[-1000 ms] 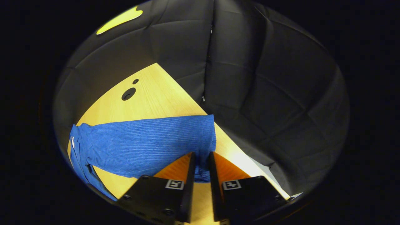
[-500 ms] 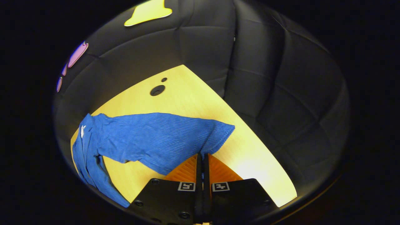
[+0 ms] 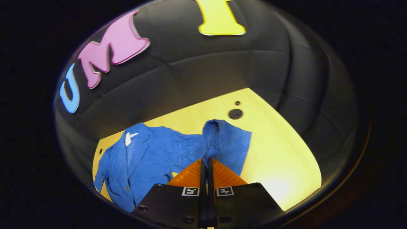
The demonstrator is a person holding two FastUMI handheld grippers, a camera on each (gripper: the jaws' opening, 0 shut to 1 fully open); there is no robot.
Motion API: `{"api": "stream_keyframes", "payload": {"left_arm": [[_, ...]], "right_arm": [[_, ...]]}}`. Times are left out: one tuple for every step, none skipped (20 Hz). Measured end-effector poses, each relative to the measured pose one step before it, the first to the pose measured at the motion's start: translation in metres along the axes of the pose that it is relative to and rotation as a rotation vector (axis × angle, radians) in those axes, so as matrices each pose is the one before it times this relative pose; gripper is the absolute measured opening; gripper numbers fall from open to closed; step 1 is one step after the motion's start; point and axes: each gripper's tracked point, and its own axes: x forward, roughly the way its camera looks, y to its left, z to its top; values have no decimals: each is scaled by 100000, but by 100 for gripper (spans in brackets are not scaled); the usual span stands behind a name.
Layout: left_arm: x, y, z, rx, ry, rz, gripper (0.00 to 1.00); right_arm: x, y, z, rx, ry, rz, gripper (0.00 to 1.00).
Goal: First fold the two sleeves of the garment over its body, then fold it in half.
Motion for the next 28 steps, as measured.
{"api": "stream_keyframes", "payload": {"left_arm": [[-419, 706, -292, -598, 638, 1037, 82], [-494, 848, -246, -674, 332, 1365, 83], [-371, 955, -28, -707, 48, 1464, 82], [-426, 914, -120, -635, 47, 1507, 83], [-339, 935, -115, -550, 403, 1461, 82], [-277, 1000, -256, -584, 586, 1662, 83], [-315, 955, -144, -761, 470, 1599, 83], [-220, 771, -251, -862, 606, 1405, 83], [-193, 754, -349, -700, 903, 1235, 83], [-336, 644, -421, -552, 801, 1028, 83], [-203, 632, -256, -380, 693, 802, 82], [-161, 509, -349, -85, 594, 769, 83], [-104, 483, -345, 236, 655, 666, 83], [-110, 514, -376, 150, 667, 552, 82], [36, 351, -326, -66, 639, 439, 82], [-91, 338, -380, -301, 578, 398, 82], [-11, 246, -241, -629, 353, 344, 83], [14, 233, -297, -798, 352, 437, 83], [18, 223, -256, -857, 467, 401, 83], [88, 42, -252, -902, 298, 30, 83], [91, 26, -138, -693, 134, 25, 83], [-112, 104, -165, -402, -34, 55, 83], [106, -64, -28, -156, -139, -118, 83], [80, -53, -236, -129, 90, -147, 82], [2, 61, -182, -94, 446, 111, 82], [53, 97, -409, -386, 476, 39, 83], [42, 58, -81, -637, 160, -115, 83], [-35, 119, 12, -590, -272, 113, 84]], "right_arm": [[41, 2369, -313, -656, 704, 3155, 5], [293, 2397, -403, -84, 832, 2684, 4], [487, 2292, -555, -556, 1339, 2157, 4], [389, 2178, -608, -579, 1461, 2163, 4], [43, 2106, -711, -48, 1450, 2510, 4], [409, 2489, -730, 1492, 1726, 2826, 4], [985, 2618, -1162, 2445, 1946, 2336, 4], [854, 2419, -1199, 2291, 1773, 2405, 4], [902, 1869, -992, 2362, 1879, 2125, 4], [618, 2009, -1213, 2296, 2042, 2660, 4], [482, 2033, -1255, 1531, 2562, 2625, 5], [794, 2208, -1123, 414, 1789, 3210, 4], [824, 2145, -748, 752, 899, 3916, 4], [777, 2220, -777, 2361, 1257, 4155, 5], [478, 1601, -957, 2919, 1232, 2297, 4], [646, 919, -832, 3221, 1539, 1116, 4], [871, 474, -755, 3713, 1845, 1536, 4], [619, 296, -615, 2778, 1564, 265, 4], [735, -478, -609, 2714, 1414, -1312, 4], [848, -641, -281, 2987, -267, -2807, 4], [-168, 240, -667, 2064, -351, 344, 0], [1204, 146, 632, 639, -475, -549, 33], [-1018, 278, -9, 524, -333, 1881, 67], [983, -187, -65, -1392, -2296, -242, 100], [-545, 40, 209, -1533, -1032, 111, 98], [-392, -110, 27, -1713, -508, -252, 98], [-468, -135, 94, -1829, -1089, -449, 98], [-503, -164, 389, -1593, -1536, -494, 98]]}}
